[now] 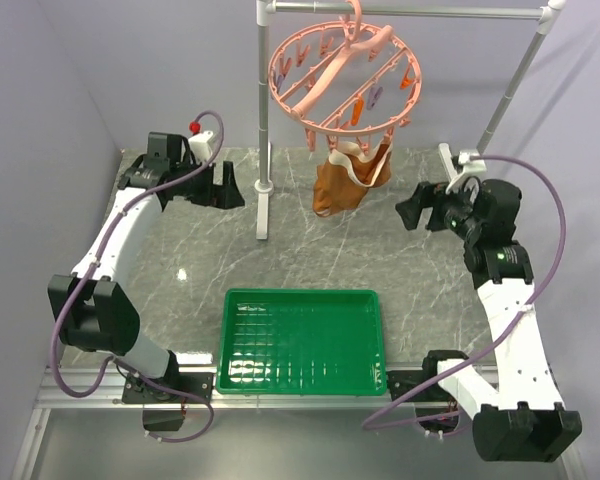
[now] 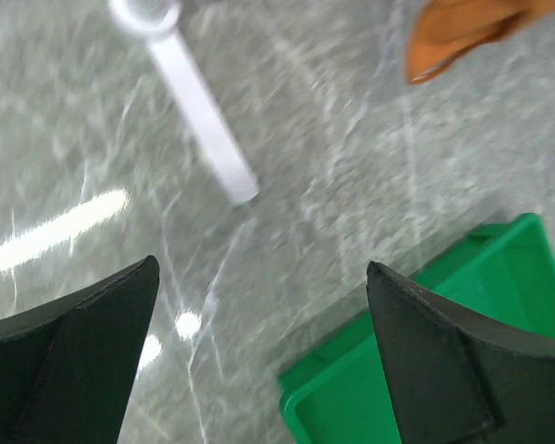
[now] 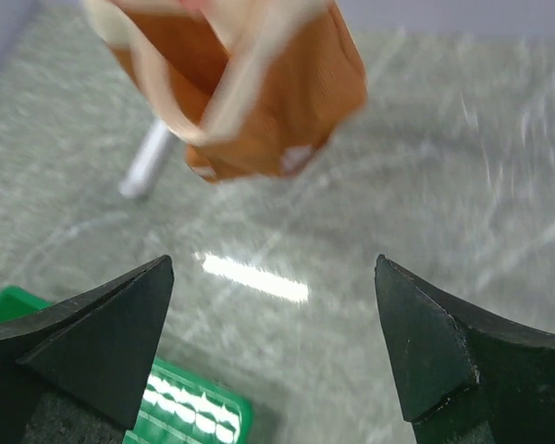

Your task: Clip the underwear to the hanger

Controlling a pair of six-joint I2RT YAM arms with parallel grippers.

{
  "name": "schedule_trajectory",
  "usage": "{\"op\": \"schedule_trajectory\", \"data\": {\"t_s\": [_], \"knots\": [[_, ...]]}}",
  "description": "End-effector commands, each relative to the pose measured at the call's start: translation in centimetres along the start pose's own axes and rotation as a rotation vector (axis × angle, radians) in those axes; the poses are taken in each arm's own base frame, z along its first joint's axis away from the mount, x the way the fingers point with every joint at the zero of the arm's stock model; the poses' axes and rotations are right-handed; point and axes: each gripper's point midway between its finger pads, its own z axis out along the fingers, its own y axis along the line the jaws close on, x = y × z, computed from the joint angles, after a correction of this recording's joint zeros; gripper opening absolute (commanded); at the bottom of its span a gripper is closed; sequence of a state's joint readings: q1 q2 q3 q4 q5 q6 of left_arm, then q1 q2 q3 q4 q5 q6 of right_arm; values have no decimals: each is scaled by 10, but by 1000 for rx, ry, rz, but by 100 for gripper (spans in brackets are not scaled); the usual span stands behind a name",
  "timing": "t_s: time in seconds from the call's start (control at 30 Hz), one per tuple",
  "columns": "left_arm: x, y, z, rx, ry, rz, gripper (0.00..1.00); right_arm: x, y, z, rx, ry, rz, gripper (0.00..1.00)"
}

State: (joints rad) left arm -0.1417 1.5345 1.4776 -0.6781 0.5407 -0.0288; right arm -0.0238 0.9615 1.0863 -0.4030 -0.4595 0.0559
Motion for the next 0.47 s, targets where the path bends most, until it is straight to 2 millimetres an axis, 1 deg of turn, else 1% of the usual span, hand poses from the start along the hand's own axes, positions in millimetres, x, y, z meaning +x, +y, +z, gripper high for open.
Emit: {"op": "schedule_trajectory", "data": {"t_s": [0.0, 0.03, 0.07, 0.1, 0.13, 0.17, 0.2, 0.23, 0.3, 0.43], "knots": [[10, 17, -5, -102, 3, -32, 99, 38, -25, -7, 108, 92, 31, 96], [19, 20, -4, -108, 15, -9, 99, 49, -28, -7, 112, 110, 48, 96], [24, 24, -4, -128, 16, -3, 99, 53, -29, -7, 115, 111, 57, 96], [23, 27, -3, -142, -2, 6, 99, 53, -29, -6, 113, 94, 60, 96], [29, 29, -3, -152, 6, 10, 99, 65, -31, -4, 116, 112, 73, 96], [38, 29, -3, -153, 17, 4, 99, 68, -31, -3, 115, 112, 79, 96], [41, 30, -3, -158, 18, 5, 99, 70, -32, -2, 117, 108, 88, 96], [46, 31, -3, -156, 21, 37, 100, 78, -33, 0, 122, 121, 100, 96], [50, 32, -3, -159, 23, 43, 99, 81, -36, 0, 133, 109, 101, 97], [49, 36, -7, -194, 2, 48, 100, 85, -40, -4, 162, 108, 87, 97]]}}
